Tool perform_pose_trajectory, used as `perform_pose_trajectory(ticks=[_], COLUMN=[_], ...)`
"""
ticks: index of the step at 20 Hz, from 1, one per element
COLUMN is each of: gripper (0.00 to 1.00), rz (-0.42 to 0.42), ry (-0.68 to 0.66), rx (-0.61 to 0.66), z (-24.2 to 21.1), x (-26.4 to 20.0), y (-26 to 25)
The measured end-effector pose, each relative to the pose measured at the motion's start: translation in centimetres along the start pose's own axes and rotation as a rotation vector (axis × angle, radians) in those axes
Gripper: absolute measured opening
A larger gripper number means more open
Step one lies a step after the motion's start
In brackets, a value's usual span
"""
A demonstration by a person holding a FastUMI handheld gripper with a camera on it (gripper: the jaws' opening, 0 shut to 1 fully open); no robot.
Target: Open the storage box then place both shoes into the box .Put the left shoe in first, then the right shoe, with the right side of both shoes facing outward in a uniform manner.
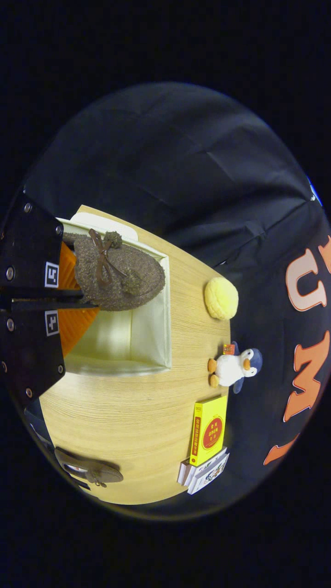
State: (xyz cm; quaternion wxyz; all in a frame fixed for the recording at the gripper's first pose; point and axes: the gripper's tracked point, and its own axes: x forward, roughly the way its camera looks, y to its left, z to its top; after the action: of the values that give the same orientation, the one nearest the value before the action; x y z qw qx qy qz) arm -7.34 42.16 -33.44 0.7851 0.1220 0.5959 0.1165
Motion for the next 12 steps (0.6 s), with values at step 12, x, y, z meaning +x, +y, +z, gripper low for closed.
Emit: perform_pose_trajectory(ticks=[12], gripper=[0.12], rz=[-0.062], ry=[0.276], rx=[0.039], z=[-5.8], x=[8.4], y=[1.5])
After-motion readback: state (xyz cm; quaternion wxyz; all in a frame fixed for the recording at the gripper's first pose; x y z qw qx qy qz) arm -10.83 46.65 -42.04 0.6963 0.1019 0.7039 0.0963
